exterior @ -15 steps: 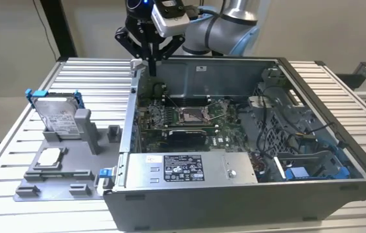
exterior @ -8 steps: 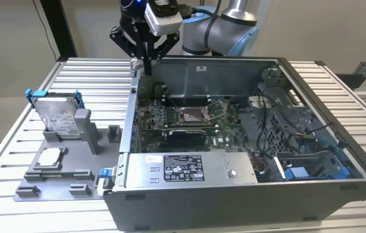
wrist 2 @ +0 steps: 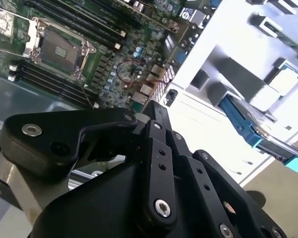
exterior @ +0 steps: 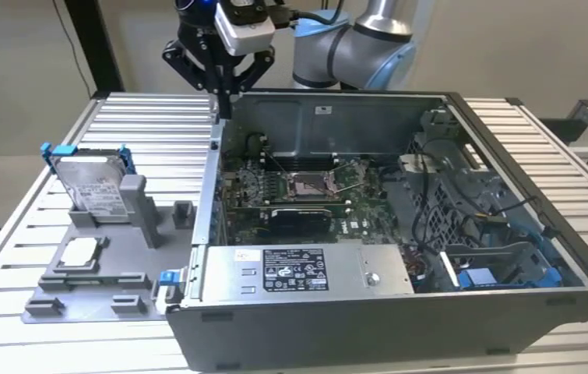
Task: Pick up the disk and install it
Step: 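Reach for the disk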
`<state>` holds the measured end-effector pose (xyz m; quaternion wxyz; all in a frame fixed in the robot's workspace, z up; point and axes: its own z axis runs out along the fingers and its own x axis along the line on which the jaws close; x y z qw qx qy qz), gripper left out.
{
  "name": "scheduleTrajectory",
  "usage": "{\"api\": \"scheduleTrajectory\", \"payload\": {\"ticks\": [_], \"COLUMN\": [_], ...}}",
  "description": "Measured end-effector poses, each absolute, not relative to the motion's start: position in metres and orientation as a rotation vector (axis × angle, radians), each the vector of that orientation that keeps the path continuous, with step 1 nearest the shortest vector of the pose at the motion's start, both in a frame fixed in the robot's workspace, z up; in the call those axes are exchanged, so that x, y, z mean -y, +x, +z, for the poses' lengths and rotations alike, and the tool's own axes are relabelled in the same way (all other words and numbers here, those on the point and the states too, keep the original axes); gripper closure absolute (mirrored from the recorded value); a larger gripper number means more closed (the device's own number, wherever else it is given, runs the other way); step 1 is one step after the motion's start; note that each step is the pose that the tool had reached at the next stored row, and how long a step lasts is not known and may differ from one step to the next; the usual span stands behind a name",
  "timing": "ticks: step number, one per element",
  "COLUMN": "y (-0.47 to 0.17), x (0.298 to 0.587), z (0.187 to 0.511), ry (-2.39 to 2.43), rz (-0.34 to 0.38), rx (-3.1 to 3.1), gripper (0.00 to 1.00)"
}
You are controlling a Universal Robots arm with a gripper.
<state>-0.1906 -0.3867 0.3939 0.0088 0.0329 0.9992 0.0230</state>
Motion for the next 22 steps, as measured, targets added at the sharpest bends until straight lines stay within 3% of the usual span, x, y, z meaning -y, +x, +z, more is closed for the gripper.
{"api": "scheduleTrajectory", "payload": {"ticks": [22], "y": [-0.245], "x": [0.38], "z": [0.394], "ry": [0.103], "rz": [0.072], "rx": [-3.122], "gripper": [1.0]}}
